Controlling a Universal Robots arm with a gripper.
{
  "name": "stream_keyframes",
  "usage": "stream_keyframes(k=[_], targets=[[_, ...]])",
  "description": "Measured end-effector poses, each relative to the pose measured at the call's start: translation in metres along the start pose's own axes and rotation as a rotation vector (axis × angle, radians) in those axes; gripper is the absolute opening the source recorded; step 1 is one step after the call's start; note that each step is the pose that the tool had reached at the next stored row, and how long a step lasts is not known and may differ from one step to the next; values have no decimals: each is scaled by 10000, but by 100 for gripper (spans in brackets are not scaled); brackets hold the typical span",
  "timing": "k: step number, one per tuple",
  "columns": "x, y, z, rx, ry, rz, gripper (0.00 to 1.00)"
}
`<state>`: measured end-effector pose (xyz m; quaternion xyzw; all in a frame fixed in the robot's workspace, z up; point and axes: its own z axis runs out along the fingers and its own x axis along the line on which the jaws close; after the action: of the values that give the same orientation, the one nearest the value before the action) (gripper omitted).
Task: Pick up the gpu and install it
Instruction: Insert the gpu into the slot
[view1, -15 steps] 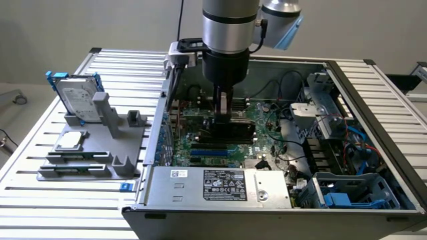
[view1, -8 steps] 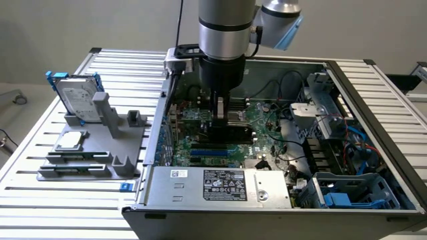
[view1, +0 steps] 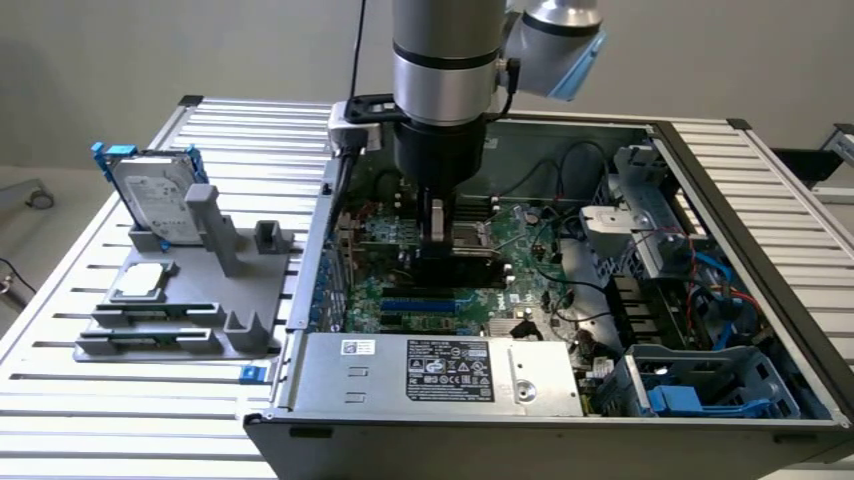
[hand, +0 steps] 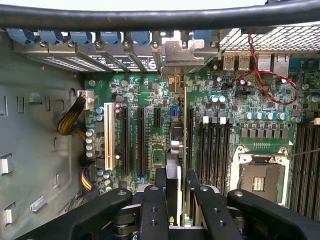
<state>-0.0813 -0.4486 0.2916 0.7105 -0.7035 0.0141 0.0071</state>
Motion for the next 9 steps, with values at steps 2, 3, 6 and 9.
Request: stream_keyframes(k=[2,3,6,9], targets=[[0,15,21,0,2,-13,27],[1,21,32,0,3,-19,27],[0,38,62,-1,4,-26,27],[1,49,81,-1,4,-30,27]])
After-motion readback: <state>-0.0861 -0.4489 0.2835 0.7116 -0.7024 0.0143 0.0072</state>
